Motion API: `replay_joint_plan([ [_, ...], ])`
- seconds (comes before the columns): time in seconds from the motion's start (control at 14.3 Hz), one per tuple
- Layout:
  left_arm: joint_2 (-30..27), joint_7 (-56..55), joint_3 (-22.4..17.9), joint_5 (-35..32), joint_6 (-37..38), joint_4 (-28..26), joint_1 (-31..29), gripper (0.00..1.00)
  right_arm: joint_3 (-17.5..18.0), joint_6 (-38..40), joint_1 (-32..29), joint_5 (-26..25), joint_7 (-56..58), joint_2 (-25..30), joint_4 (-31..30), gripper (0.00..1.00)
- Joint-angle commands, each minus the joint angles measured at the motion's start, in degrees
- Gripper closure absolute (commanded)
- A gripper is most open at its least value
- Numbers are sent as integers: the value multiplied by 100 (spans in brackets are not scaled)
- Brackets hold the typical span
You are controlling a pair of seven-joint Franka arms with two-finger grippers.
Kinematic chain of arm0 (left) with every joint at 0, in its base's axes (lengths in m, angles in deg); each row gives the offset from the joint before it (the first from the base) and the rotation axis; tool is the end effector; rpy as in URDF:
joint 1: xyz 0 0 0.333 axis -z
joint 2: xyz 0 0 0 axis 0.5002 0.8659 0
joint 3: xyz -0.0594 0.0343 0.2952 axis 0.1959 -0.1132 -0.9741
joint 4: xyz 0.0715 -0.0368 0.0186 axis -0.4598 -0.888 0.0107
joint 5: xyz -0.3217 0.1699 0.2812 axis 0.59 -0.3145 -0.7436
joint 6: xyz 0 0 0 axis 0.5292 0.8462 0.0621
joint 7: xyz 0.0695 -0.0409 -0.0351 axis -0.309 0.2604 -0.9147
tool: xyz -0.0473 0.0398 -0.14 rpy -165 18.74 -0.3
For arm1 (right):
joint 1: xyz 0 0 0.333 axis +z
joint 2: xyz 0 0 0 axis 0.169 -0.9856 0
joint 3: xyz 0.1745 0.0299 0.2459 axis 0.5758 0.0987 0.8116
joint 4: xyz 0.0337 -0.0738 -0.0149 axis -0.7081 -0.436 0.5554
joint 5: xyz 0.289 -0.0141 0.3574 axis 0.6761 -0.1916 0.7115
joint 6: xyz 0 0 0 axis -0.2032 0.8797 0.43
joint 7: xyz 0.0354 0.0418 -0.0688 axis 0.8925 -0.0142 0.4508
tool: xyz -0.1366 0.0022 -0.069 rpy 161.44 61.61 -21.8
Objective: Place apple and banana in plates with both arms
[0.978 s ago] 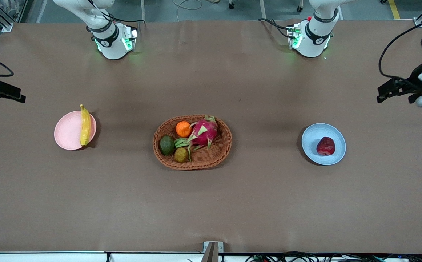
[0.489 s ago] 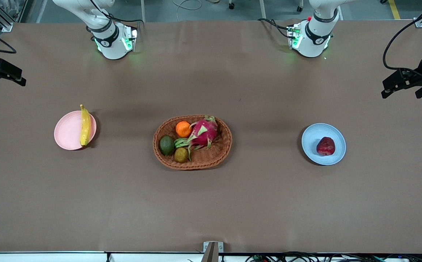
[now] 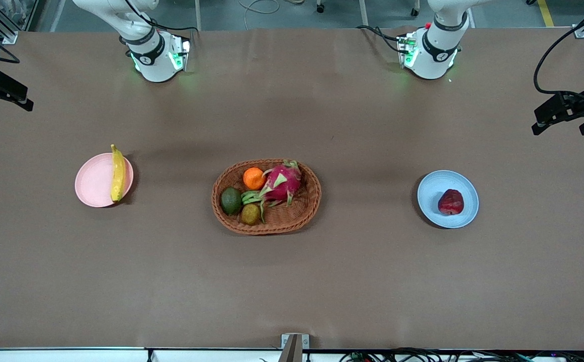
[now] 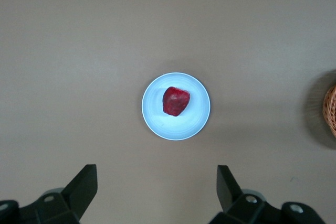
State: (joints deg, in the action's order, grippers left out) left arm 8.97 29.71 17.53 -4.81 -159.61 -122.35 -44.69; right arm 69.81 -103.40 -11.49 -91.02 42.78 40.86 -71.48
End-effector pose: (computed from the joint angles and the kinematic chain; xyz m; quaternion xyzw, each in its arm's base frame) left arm 0.6131 -0.0095 0.5822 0.9991 -0.0116 0.0411 0.0029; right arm 0.5751 -0.0430 0.6059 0.9995 0.0020 -0.0320 0.0054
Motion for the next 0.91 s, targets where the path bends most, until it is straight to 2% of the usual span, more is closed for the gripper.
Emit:
replay_joint_plan([
  [0.0,85,-34,12,86,146,188,-17,0,19,-101,44,-7,-62,139,-143,0],
  [0.21,86,-34,3,86,146,188,0,0,1,-101,26,318,-53,139,-143,0],
  [0.63,243,-34,-93,77,207,320,140,0,-34,-75,-79,256,43,130,-143,0],
  [0.84,244,-34,-637,59,234,329,737,0,-34,-48,-79,248,44,130,-160,0],
])
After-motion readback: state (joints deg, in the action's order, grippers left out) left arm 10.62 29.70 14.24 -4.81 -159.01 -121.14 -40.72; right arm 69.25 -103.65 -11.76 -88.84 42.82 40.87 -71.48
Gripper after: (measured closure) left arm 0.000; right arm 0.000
